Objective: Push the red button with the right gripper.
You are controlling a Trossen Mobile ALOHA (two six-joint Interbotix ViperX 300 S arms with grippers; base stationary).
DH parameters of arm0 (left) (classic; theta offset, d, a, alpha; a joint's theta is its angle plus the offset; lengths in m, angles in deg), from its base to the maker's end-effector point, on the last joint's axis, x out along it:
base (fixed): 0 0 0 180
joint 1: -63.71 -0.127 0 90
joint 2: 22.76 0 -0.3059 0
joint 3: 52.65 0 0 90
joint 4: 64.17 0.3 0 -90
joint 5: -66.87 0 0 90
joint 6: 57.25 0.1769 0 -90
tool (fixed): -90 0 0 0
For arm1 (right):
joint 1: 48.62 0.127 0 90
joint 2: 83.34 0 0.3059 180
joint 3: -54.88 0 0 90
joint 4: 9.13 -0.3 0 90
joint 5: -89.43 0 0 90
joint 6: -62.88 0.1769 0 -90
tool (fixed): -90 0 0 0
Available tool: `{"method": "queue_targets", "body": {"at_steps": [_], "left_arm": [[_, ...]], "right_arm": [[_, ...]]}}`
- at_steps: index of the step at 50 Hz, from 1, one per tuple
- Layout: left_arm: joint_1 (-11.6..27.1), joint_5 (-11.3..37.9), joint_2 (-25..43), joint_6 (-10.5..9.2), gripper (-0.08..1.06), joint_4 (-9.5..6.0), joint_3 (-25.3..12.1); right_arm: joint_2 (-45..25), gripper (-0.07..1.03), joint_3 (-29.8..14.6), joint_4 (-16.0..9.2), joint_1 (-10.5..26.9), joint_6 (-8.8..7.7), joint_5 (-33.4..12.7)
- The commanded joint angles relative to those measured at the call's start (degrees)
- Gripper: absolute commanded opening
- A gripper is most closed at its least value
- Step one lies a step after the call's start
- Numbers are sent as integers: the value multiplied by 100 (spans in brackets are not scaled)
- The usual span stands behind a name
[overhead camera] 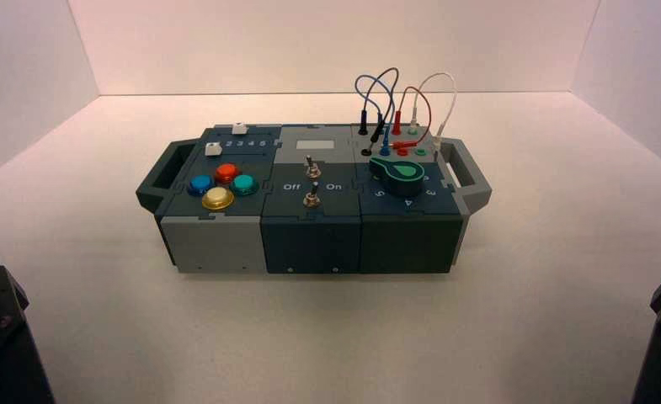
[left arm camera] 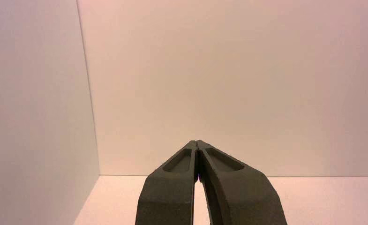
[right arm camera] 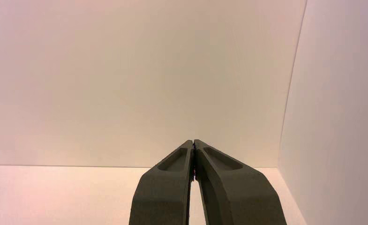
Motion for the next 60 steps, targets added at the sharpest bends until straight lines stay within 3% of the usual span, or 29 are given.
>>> {"method": "queue_targets", "body": {"at_steps": [1, 16, 27, 37, 38, 46, 60], "left_arm": [[18, -35, 44, 35, -3, 18, -123], [70, 62, 9, 26, -3, 18, -132], [334, 642, 35, 9, -3, 9, -246], [738, 1477, 114, -70, -3, -26, -501], [800, 1775, 158, -62, -3, -26, -606], [879, 2821, 264, -62, -3, -26, -958], [1310, 4447, 571, -62, -3, -105, -1503]], "right_arm": [[-26, -2, -185, 0, 9, 26, 44], [-9, -2, -158, -9, 79, 79, 44], [-9, -2, -193, -9, 413, 97, -211], [-18, -2, -396, -9, 896, 88, -817], [-18, -2, -448, -9, 993, 97, -958], [-88, -2, -580, -26, 1380, 97, -1380], [-510, -2, -984, -343, 1837, 97, -2224]]}}
